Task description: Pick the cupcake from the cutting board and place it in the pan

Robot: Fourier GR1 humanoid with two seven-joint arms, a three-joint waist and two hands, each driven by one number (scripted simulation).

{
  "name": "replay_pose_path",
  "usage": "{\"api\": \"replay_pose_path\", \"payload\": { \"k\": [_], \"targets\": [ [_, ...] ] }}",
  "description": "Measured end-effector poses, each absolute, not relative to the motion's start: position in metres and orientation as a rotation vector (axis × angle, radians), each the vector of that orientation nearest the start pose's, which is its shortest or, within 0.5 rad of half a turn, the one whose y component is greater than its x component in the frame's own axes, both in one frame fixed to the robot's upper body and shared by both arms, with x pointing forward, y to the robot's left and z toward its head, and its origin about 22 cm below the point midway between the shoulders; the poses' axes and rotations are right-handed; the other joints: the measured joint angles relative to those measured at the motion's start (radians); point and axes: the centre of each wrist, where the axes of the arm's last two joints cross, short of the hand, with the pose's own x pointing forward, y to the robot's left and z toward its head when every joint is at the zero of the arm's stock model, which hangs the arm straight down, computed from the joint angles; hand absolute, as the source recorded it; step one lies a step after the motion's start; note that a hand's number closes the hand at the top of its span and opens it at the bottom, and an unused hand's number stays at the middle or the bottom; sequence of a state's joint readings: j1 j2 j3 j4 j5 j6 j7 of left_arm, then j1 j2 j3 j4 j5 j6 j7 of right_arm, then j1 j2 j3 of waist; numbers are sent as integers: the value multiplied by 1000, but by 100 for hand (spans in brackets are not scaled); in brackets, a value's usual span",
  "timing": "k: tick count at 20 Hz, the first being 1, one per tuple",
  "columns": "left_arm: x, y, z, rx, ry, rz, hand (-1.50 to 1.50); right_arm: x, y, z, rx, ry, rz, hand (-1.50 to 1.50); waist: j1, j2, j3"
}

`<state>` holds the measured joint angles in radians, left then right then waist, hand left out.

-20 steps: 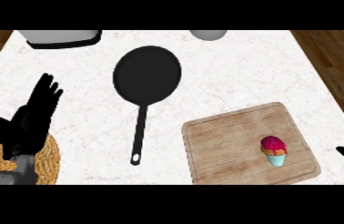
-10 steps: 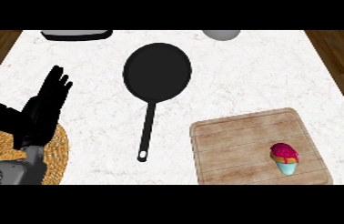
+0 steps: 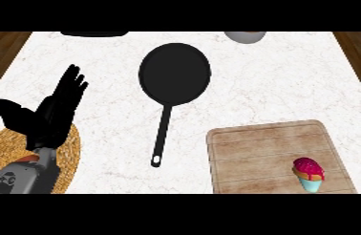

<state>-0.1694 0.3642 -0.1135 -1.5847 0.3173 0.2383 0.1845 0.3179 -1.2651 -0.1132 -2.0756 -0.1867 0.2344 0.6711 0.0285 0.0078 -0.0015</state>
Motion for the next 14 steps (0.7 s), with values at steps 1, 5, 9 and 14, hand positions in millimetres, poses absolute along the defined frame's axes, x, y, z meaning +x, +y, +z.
{"api": "replay_pose_path", "payload": {
  "k": [1,5,9,14],
  "targets": [
    [278,266,62,69,-1521,16,0,189,-355,208,-736,-761,975,-150,5,1,0],
    [279,268,64,73,-1529,20,0,190,-340,202,-652,-622,1059,-150,4,0,0],
    [283,271,65,82,-1524,23,0,193,-322,204,-616,-577,1120,-150,-5,-2,1],
    [287,267,67,94,-1525,30,0,193,-307,200,-653,-538,1214,-150,-10,-4,1]
  ]
}}
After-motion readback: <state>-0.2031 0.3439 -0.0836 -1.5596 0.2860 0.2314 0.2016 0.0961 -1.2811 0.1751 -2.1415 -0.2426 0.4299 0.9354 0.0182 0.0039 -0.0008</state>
